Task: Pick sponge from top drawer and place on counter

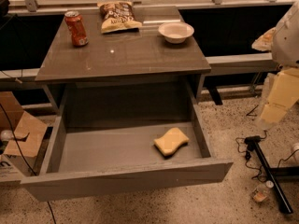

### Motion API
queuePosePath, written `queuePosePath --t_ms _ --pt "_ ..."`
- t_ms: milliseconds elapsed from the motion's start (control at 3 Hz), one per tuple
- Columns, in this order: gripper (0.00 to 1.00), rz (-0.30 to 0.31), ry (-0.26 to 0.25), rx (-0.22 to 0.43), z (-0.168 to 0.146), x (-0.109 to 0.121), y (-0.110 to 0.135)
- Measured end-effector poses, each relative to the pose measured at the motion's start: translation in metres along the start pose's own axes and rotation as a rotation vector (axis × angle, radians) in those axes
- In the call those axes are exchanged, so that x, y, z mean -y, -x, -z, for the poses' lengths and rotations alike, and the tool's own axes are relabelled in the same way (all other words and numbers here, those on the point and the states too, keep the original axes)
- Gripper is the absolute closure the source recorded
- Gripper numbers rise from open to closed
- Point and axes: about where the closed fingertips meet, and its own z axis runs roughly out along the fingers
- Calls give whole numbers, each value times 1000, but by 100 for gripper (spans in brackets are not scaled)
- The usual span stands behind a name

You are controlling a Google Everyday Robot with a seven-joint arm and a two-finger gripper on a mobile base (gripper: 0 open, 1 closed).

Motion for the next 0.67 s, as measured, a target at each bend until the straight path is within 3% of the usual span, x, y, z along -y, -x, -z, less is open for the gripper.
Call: queuePosePath --t_ms 333,667 --pt "0 2 -14 6 0 0 3" --pt "0 4 1 80 -16 -4 23"
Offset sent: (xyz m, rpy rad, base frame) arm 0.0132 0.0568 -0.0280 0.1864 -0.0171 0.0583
